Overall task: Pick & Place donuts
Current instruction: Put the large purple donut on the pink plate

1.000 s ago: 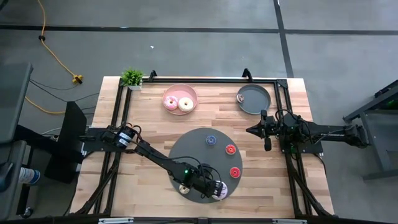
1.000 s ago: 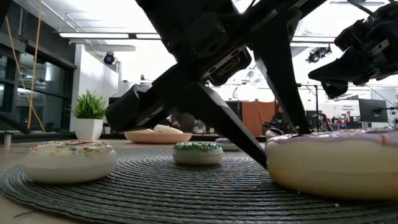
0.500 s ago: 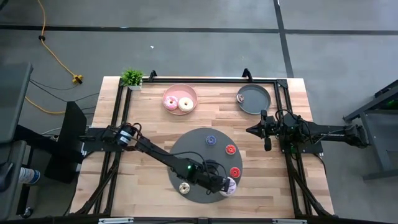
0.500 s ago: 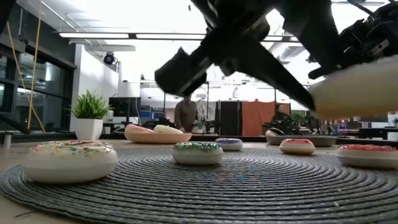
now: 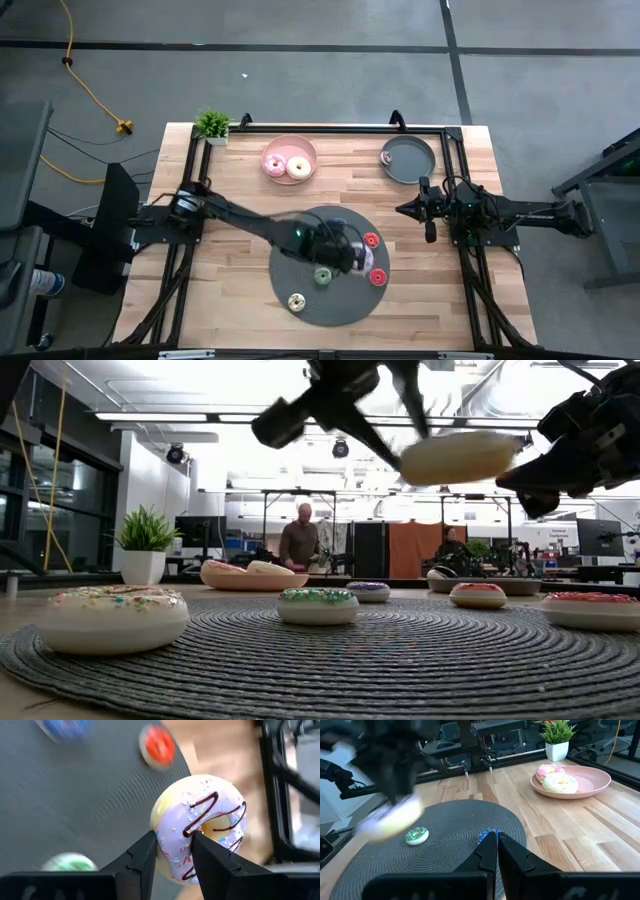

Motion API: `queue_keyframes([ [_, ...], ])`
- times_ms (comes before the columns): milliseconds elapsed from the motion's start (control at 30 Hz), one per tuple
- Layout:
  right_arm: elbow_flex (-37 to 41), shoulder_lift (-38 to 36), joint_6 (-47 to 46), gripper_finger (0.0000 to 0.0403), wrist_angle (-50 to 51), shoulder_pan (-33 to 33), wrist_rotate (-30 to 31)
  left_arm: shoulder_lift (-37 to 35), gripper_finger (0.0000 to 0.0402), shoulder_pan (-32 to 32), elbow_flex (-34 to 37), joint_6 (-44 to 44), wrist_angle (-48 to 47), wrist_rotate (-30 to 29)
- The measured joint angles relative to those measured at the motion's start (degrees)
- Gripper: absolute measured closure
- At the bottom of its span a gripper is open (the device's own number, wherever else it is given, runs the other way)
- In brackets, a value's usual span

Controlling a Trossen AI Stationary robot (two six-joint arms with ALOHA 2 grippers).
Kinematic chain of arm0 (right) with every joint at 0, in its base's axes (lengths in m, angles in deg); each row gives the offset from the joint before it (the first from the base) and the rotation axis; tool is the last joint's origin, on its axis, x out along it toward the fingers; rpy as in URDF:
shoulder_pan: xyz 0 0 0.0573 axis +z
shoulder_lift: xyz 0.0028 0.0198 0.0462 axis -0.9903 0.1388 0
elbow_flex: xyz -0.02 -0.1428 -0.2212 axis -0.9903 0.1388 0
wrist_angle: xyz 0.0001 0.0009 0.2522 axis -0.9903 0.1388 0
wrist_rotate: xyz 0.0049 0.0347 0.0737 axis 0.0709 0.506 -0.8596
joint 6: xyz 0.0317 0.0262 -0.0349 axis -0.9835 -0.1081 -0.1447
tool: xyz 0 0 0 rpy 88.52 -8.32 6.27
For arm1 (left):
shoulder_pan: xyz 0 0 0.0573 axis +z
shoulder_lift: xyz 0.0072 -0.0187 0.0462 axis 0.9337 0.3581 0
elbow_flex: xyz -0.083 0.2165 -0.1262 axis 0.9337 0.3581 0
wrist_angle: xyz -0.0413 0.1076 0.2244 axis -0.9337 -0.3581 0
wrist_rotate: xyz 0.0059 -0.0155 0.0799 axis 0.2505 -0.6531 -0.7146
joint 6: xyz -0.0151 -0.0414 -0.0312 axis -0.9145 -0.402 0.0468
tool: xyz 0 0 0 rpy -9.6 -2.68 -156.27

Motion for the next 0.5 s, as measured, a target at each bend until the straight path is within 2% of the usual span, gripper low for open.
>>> queue_keyframes([
  [267, 0.0, -0.05, 0.0, 0.0394, 0.01, -0.02, 0.0, -10.42, 0.0286, 8.78, 7.13, 7.22, -5.73, -4.22],
  [500, 0.0, 0.02, 0.0, 0.0398, -0.01, -0.02, 0.0, -18.51, 0.0286, 19.33, 16.89, 14.64, -5.67, -3.48],
])
